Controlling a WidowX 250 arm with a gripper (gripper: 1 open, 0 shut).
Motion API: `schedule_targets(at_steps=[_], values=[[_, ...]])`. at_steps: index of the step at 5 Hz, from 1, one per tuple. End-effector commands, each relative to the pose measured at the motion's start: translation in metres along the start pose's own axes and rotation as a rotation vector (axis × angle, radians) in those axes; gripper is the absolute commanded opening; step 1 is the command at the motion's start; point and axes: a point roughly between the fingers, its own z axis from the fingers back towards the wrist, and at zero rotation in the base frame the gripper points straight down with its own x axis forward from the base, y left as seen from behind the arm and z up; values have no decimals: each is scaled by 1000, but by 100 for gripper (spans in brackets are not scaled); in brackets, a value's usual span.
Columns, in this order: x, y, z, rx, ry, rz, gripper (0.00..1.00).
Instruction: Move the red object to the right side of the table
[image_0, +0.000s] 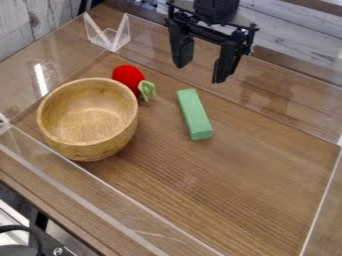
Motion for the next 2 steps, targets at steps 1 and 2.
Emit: schedule_targets(at_steps=[1,2], values=[[2,-1,-17,-1,33,-5,100],[13,33,-24,-29,10,133,100]])
